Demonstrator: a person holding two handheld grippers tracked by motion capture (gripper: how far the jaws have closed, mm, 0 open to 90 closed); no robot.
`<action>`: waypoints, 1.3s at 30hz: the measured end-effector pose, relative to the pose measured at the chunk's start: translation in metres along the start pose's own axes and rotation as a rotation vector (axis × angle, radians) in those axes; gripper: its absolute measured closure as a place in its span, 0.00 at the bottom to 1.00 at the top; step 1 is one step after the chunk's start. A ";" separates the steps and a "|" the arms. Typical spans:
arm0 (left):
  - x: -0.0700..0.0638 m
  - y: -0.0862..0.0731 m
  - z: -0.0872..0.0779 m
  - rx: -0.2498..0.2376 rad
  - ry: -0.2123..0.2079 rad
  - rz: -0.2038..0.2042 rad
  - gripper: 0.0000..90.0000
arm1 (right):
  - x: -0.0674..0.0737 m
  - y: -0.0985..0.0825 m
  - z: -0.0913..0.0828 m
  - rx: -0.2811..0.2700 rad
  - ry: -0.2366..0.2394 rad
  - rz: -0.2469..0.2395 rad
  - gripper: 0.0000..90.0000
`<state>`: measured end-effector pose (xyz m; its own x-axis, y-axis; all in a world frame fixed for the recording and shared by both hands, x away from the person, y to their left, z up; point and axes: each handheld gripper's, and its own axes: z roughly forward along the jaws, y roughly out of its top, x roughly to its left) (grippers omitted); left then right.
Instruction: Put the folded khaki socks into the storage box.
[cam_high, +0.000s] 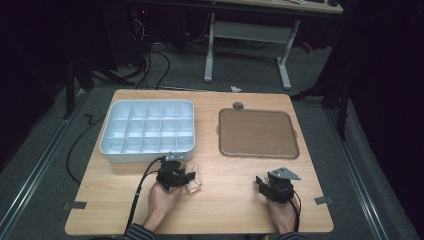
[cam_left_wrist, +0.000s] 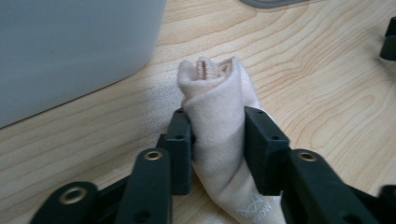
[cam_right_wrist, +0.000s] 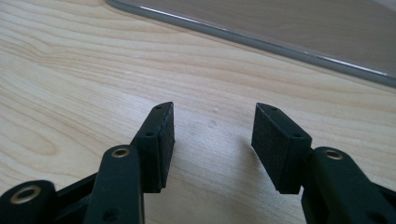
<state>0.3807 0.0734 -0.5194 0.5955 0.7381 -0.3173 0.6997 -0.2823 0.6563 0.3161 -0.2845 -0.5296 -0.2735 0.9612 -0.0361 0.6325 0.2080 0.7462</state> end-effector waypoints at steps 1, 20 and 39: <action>0.001 0.000 0.000 0.000 -0.006 0.000 0.76 | -0.001 0.000 0.001 0.004 -0.001 0.003 0.54; 0.006 0.000 -0.018 -0.025 -0.067 0.051 0.82 | -0.005 0.004 0.006 0.026 0.027 0.002 0.42; 0.008 -0.004 -0.033 -0.004 -0.121 0.107 0.82 | -0.006 0.004 0.007 0.026 0.036 0.011 0.42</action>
<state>0.3699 0.1008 -0.5019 0.7098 0.6247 -0.3256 0.6282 -0.3523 0.6937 0.3250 -0.2878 -0.5308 -0.2919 0.9564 -0.0043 0.6538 0.2028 0.7290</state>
